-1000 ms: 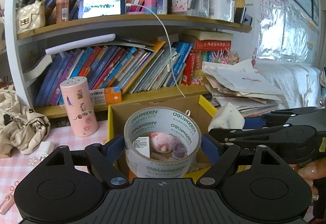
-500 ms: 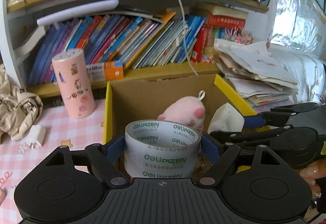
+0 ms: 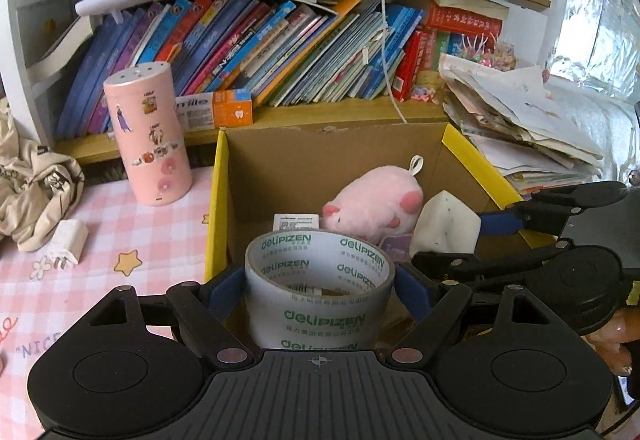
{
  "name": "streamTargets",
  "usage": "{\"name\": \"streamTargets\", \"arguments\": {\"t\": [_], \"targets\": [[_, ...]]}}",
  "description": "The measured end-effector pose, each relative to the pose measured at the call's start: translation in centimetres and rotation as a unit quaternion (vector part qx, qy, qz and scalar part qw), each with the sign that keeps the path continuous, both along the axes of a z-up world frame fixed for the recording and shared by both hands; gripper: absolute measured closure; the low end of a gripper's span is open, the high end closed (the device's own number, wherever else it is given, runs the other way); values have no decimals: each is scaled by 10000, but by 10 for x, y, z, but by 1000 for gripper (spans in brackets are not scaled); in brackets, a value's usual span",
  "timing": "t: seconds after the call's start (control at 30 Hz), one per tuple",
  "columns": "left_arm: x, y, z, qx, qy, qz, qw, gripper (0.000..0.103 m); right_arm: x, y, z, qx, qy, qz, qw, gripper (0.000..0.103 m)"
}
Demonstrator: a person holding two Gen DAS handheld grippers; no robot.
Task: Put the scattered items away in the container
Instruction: 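Lower the tape roll into the yellow box while the right gripper lowers the soap bar inside, then open both grippers to release the tape roll and soap bar inside the box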
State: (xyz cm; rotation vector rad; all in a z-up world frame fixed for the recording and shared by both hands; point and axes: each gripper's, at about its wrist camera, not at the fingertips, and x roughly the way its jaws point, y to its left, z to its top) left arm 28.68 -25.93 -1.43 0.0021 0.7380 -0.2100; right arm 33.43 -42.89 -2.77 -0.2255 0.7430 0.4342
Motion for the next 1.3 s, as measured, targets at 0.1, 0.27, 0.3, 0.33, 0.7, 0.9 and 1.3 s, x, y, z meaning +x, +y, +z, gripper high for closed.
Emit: {"name": "streamTargets", "arguments": {"t": [0.1, 0.27, 0.3, 0.33, 0.7, 0.9, 1.3], "targets": [[1, 2, 0, -110, 22, 0, 9999, 19, 1, 0, 0, 4, -7, 14, 10000, 53], [2, 1, 1, -88, 30, 54, 9999, 18, 3, 2, 1, -14, -20, 38, 10000, 53], [1, 1, 1, -87, 3, 71, 9999, 18, 3, 2, 1, -13, -20, 40, 10000, 53], [0, 1, 3, -104, -67, 76, 9999, 18, 3, 3, 1, -13, -19, 46, 10000, 53], [-4, 5, 12, -175, -330, 168, 9992, 12, 2, 10, -3, 60, 107, 164, 9998, 53], [-10, 7, 15, -207, -378, 222, 9988, 12, 3, 11, -5, 79, 164, 131, 9997, 50], [-25, 10, 24, -287, -559, 264, 9977, 12, -10, 13, 10, 154, -188, 120, 9996, 32]]}}
